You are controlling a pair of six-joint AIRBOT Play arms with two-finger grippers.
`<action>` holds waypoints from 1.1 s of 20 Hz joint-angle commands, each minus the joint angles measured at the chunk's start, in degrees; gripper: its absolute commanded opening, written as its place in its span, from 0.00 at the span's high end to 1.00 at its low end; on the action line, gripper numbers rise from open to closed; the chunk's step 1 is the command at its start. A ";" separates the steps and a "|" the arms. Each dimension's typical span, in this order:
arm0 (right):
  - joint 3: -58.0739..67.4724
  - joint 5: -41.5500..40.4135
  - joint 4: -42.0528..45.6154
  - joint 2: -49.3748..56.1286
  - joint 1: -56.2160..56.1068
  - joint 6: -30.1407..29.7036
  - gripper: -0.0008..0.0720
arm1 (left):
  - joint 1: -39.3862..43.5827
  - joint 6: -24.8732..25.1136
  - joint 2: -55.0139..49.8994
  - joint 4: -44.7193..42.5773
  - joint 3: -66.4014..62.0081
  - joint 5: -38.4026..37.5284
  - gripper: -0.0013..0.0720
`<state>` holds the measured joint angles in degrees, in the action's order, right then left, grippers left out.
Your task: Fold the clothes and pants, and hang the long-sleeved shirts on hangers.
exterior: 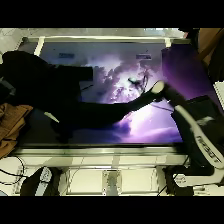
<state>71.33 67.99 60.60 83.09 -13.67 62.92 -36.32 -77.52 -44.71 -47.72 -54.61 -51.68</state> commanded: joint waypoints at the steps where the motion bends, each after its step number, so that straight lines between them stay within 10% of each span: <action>1: 16.94 15.56 23.91 -10.62 6.36 5.31 0.98 | -3.82 0.04 0.02 -4.76 -11.96 -2.84 0.96; 6: 49.33 12.26 16.24 -16.15 7.91 5.20 0.98 | -1.70 0.07 0.33 -4.83 -27.15 -9.27 0.96; 12: 23.50 27.50 -2.95 -16.17 7.61 9.20 0.98 | -1.14 0.02 -5.35 -15.28 -24.70 -19.67 0.96; 17: -6.19 1.05 -7.45 -13.81 -1.42 3.15 0.98 | -1.14 0.42 -15.30 -18.16 -20.94 -20.00 0.96; 22: -7.85 -26.51 -12.07 -5.70 -6.08 3.39 0.98 | -1.14 0.44 -25.24 -19.17 -20.94 -20.00 0.96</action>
<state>66.02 58.24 53.49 73.60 -17.19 66.81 -37.50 -77.12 -64.88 -65.80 -75.81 -71.20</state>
